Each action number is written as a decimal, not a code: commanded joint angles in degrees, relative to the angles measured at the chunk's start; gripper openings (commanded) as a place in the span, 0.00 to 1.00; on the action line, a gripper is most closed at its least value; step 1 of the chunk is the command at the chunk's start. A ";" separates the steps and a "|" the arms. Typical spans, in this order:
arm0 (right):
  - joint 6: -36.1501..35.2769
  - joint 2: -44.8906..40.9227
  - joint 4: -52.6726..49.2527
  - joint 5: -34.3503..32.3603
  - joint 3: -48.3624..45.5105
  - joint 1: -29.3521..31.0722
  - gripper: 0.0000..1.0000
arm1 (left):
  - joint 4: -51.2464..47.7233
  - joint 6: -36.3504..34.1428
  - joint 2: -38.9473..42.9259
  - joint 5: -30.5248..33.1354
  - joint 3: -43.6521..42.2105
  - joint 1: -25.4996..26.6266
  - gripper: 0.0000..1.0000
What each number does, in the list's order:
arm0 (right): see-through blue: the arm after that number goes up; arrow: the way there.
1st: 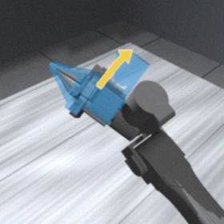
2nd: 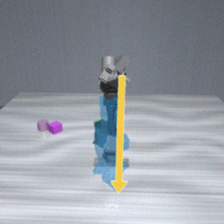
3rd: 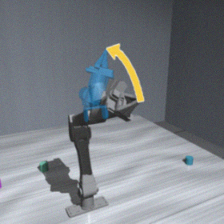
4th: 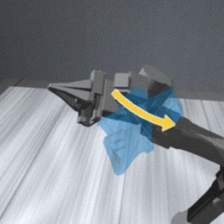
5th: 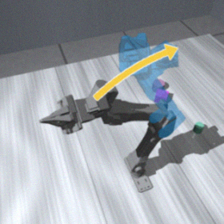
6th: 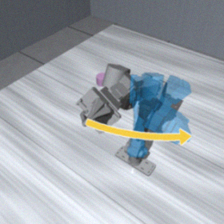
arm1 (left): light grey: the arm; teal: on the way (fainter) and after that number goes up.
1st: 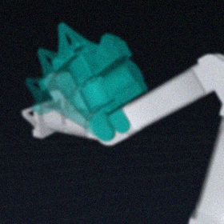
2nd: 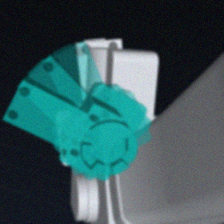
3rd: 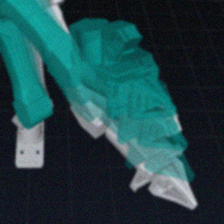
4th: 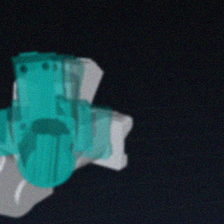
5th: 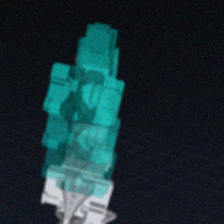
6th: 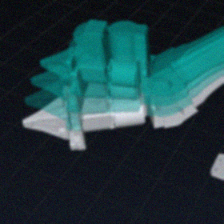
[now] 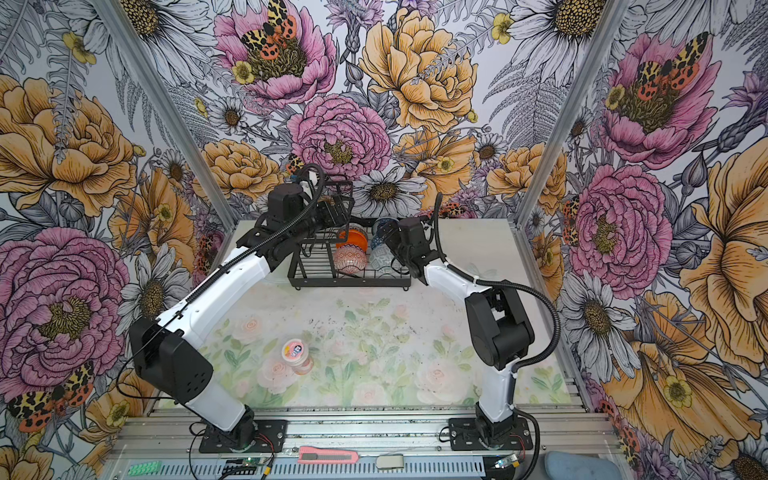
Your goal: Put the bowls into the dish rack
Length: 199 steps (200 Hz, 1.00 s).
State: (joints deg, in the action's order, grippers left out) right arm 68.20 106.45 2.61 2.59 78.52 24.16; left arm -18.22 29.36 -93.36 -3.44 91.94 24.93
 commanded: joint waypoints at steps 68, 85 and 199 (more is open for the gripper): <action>-14.82 -9.83 -4.22 -3.32 0.33 -5.45 0.99 | -2.05 -8.69 6.68 4.95 -3.57 -6.56 0.99; -16.70 -11.89 -4.46 -4.69 -0.93 -7.23 0.99 | -1.93 -7.81 8.96 6.18 -5.43 -11.13 0.99; -36.95 -22.24 -6.74 -29.67 -17.92 -18.21 0.99 | 9.37 -7.51 27.68 18.80 -35.99 -33.14 0.99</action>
State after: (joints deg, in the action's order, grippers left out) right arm 39.77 86.76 -3.49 -16.34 63.77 6.92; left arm -14.37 23.55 -67.68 9.91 62.41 -6.37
